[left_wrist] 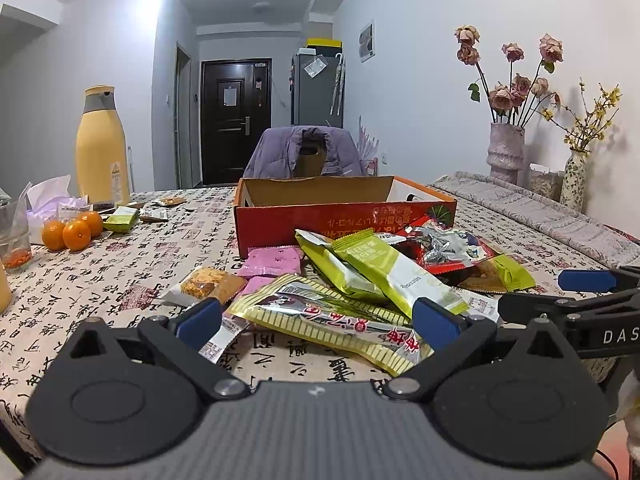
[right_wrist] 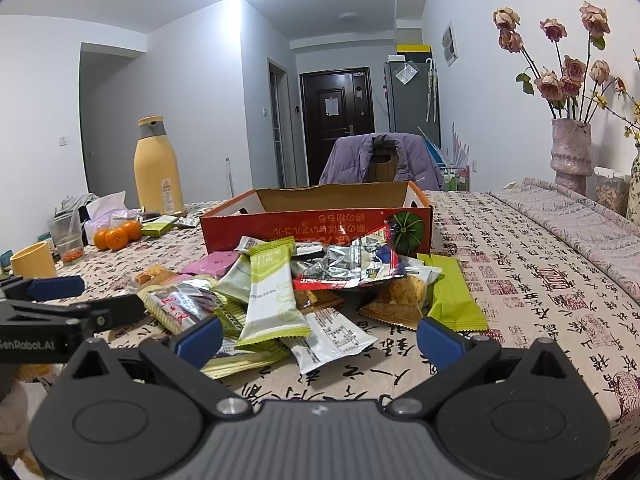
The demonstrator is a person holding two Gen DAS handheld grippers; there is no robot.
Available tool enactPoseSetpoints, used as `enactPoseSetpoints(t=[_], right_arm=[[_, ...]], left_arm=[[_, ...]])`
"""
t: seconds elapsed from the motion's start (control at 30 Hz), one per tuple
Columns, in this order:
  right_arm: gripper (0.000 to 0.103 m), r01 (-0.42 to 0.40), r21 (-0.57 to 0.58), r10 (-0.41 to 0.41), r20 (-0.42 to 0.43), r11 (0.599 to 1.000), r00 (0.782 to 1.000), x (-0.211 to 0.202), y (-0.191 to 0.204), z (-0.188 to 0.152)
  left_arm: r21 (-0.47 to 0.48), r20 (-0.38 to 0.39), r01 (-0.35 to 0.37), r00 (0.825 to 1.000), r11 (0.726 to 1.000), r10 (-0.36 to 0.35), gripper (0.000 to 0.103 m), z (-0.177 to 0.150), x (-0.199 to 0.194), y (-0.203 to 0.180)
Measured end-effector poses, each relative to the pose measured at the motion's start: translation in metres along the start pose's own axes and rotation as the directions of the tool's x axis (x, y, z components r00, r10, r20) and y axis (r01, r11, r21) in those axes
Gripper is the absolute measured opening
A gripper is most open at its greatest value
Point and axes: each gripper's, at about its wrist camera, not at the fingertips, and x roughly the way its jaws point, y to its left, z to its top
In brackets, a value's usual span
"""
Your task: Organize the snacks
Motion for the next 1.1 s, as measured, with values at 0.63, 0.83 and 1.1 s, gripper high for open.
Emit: enactPoseSetpoints(t=[0.63,0.83,1.1], right_arm=[[0.103,-0.021,0.004,0.021,-0.007,1.000,1.000,0.0023,0.0001,-0.0015],[0.103,-0.015,0.003,0.015,-0.011,1.000,1.000,0.0018,-0.0003,-0.0004],[0.103,-0.020,-0.005,0.020,-0.014,1.000,1.000,0.0029,0.0028,-0.0005]], left_arm=[[0.011,-0.012,-0.002,1.000,1.000,0.002,0.103,0.0001,0.0022,-0.0008],[0.010,-0.015,0.007,1.000,1.000,-0.007,0.103,-0.0002,0.0029,-0.0007],[0.003,-0.013,0.007,1.000,1.000,-0.007,0.103,-0.0009,0.0025,0.0006]])
